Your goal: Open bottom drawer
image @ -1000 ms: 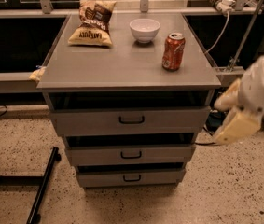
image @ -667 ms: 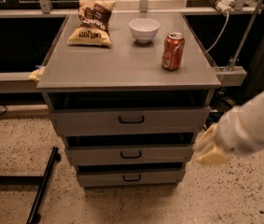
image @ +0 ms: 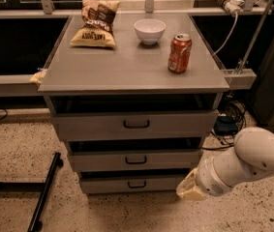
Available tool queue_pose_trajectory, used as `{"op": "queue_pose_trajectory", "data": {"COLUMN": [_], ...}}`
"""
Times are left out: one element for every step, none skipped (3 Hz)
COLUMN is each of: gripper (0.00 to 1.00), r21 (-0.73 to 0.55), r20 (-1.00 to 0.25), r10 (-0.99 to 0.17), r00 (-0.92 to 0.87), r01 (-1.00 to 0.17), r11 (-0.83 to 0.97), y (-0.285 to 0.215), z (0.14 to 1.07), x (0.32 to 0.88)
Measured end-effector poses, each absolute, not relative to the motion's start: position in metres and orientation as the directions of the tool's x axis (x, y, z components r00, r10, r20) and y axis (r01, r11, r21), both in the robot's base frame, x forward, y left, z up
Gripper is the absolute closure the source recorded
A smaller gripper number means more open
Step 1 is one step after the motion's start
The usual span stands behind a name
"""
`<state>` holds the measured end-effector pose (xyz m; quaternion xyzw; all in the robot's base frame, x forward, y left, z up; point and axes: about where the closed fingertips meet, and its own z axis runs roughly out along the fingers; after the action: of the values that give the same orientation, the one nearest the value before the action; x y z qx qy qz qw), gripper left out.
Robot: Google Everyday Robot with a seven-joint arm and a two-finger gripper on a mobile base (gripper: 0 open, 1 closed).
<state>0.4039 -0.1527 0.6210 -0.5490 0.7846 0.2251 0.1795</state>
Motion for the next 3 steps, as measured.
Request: {"op": "queue_pose_trajectory", "data": {"gripper": [1.00,1.00,1.00], "r21": [0.156,0.144,0.053], "r20": [-0.529,-0.528,-0.541], "r10": [-0.781,-0.788,-0.812], "r00": [-0.332,-0.316,-0.220], "r01": [-0.942,-0.948,-0.972], "r11": [0.296,0.284,0.227], "y": [-0.153,-0.155,-0.162], "z": [0.621,0.600,0.524], "x": [0.404,0.407,0.454]}}
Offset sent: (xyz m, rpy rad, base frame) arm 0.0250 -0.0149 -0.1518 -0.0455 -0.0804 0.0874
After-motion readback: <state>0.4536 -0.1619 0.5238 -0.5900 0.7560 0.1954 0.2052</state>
